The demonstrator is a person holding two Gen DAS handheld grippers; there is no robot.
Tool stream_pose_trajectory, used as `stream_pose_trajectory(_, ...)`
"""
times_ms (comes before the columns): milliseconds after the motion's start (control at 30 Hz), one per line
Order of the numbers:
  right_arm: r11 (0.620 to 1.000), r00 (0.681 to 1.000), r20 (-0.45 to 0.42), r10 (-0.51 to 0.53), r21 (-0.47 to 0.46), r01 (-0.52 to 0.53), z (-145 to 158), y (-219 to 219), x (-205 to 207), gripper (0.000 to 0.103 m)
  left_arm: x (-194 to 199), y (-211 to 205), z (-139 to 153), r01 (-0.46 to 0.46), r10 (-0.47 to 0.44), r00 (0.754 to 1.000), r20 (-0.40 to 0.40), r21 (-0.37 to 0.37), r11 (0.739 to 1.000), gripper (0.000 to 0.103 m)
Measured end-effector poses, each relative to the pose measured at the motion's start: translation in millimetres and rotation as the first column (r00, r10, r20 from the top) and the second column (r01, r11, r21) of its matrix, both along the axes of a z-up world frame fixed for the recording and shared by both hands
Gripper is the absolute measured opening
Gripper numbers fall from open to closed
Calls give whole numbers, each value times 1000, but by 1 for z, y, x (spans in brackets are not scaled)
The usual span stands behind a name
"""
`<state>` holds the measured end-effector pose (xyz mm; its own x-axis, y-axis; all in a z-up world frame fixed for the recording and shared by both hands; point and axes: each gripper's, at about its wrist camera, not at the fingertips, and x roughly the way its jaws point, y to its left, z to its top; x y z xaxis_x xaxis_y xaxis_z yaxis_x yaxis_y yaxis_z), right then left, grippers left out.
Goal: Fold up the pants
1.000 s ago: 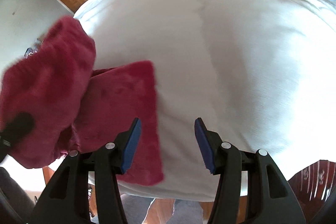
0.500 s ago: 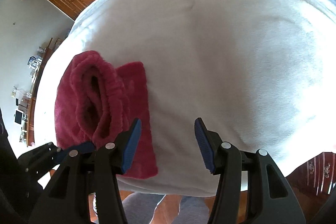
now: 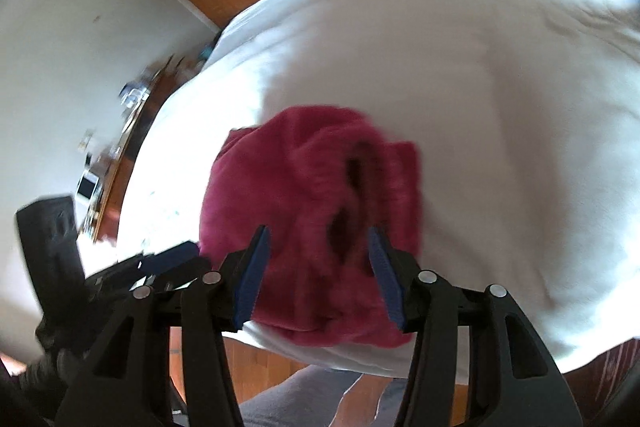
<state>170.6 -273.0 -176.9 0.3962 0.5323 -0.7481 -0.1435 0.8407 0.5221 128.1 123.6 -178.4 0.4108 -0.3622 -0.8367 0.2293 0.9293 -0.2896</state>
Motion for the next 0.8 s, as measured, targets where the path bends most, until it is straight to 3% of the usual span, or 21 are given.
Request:
stream_pose_trajectory(167, 996, 996, -36, 82, -38, -83, -17, 33, 8, 39, 3, 41, -17, -113, 114, 993, -26, 43, 993, 48)
stream_pose_trajectory(300, 985, 991, -97, 95, -135, -107, -52, 49, 18, 35, -1, 63, -25, -138, 140, 989, -42, 50, 989, 58)
stream_pose_trajectory(433, 981, 984, -157, 82, -161, -107, -74, 50, 22, 16, 1, 71, -40, -124, 130, 989, -71, 84, 989, 58)
stream_pose_trajectory(600, 992, 987, -135, 92, -76, -102, -40, 36, 15, 10, 7, 76, -51, -125, 135, 986, -98, 98, 987, 58)
stream_pose_trajectory(800, 996, 992, -120, 39, -76, -48, -4, -2, -10, 10, 10, 65, -43, -89, 95, 992, -87, 72, 993, 62)
